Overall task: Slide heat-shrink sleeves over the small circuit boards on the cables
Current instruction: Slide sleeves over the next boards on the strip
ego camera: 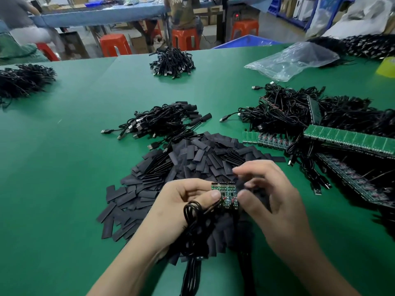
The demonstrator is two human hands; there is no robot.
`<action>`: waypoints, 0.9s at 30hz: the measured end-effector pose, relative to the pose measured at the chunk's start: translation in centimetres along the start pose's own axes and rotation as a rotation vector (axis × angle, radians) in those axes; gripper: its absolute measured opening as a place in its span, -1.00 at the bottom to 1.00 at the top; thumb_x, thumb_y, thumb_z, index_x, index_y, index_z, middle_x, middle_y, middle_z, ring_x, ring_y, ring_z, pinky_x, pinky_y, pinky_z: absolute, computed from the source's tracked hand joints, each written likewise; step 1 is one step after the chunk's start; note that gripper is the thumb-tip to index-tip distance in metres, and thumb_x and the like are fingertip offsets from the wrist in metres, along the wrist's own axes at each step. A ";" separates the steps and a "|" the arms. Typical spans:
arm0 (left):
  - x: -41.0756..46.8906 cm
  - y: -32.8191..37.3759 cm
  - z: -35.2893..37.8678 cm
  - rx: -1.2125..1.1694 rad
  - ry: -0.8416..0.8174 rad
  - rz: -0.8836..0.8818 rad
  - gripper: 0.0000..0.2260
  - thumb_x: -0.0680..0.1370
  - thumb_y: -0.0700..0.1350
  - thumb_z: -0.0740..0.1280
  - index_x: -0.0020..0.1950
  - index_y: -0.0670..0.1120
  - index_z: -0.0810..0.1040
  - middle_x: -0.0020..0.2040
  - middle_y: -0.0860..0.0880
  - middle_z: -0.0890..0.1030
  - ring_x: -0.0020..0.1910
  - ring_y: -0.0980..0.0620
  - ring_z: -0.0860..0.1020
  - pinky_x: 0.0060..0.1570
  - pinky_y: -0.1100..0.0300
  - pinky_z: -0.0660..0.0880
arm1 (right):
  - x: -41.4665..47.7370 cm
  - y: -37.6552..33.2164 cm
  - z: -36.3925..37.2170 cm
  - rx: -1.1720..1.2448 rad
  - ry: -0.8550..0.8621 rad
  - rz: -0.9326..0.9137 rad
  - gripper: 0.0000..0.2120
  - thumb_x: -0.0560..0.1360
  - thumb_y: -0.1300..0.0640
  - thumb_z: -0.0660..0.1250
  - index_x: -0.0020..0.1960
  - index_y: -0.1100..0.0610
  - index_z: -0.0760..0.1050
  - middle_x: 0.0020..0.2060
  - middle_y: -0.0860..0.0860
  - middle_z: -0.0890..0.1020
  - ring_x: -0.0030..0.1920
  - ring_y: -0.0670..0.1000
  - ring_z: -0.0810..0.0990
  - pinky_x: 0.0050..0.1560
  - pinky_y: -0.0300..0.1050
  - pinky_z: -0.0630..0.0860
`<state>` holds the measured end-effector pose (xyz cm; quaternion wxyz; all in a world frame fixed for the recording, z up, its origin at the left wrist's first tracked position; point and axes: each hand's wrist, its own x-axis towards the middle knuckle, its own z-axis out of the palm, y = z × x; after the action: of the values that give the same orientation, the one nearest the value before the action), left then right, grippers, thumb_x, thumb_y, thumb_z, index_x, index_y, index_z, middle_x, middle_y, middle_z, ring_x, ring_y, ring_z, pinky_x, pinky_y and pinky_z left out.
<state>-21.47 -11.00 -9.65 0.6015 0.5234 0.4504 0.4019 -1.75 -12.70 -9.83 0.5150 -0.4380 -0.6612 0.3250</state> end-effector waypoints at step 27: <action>-0.9 0.2 -0.6 -0.248 -0.102 -0.064 -0.92 0.39 -0.15 0.56 -0.14 -0.11 0.76 -0.23 -0.11 0.72 -0.33 0.09 0.65 -0.29 0.31 0.56 | 0.9 1.1 -1.5 0.631 -0.428 0.579 -0.78 0.44 0.01 0.51 -0.12 0.17 0.60 -0.30 0.10 0.64 -0.32 0.07 0.59 -0.25 -0.13 0.58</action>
<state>-22.30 -11.72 -9.41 0.6961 0.4503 0.3824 0.4079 -0.09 -11.41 -10.06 0.3633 -0.3496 -0.4725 0.7229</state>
